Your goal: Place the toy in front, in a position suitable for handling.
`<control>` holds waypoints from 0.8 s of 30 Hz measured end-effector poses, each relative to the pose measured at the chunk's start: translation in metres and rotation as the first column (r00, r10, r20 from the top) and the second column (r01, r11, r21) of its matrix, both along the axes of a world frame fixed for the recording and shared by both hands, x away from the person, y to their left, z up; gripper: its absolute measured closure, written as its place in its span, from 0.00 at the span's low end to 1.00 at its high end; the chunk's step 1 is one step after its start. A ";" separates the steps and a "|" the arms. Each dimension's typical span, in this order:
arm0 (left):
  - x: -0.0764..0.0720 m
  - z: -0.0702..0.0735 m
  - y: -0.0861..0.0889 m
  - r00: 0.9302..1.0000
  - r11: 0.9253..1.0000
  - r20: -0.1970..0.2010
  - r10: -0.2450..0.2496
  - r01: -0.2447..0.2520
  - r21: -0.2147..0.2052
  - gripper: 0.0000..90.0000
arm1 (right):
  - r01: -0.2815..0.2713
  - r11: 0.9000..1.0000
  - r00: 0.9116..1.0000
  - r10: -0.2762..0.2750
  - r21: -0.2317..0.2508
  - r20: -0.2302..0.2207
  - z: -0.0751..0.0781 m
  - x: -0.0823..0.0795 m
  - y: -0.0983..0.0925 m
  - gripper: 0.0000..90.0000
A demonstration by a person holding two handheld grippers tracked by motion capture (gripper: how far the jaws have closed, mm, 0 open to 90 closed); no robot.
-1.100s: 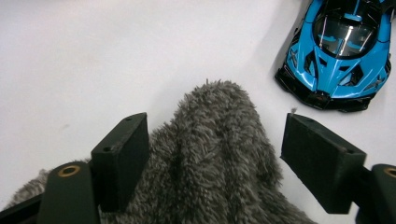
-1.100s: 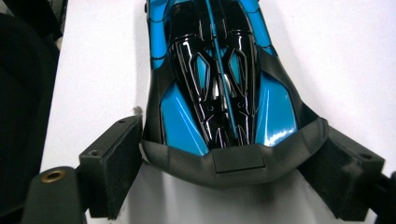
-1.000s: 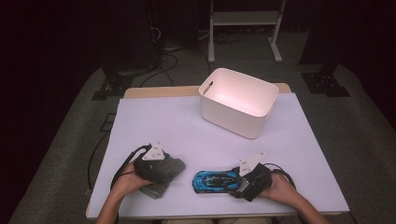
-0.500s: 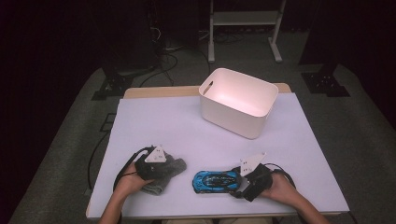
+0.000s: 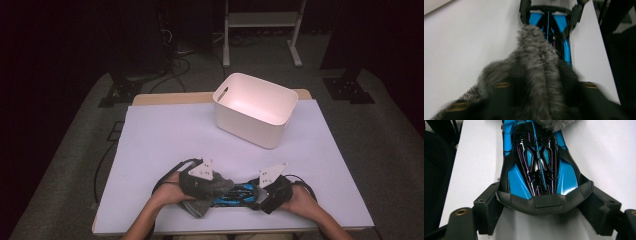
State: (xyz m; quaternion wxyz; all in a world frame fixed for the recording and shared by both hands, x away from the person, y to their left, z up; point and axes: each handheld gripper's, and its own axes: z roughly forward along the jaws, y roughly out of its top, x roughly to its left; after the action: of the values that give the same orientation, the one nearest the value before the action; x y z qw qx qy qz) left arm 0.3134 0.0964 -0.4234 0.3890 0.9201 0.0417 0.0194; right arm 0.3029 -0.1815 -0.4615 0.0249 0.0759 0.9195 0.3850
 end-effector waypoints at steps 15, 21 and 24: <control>-0.004 -0.006 0.016 0.999 1.000 -0.041 -0.007 0.008 0.021 0.81 | -0.002 1.000 1.000 0.002 -0.006 0.002 0.000 0.000 0.000 0.25; -0.004 -0.002 0.039 0.998 0.998 -0.046 0.033 -0.031 0.057 0.82 | -0.001 1.000 1.000 0.001 -0.018 0.004 0.001 0.000 0.002 0.24; -0.003 -0.005 0.036 0.998 0.999 -0.060 0.036 -0.034 0.030 0.82 | 0.007 0.999 1.000 -0.007 -0.034 0.001 0.003 -0.001 0.005 0.25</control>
State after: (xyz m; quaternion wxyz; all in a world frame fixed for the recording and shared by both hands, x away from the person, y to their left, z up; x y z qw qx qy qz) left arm 0.3102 0.1324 -0.4280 0.3739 0.9249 0.0694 -0.0012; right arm 0.3023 -0.1768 -0.4583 0.0279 0.0784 0.9255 0.3694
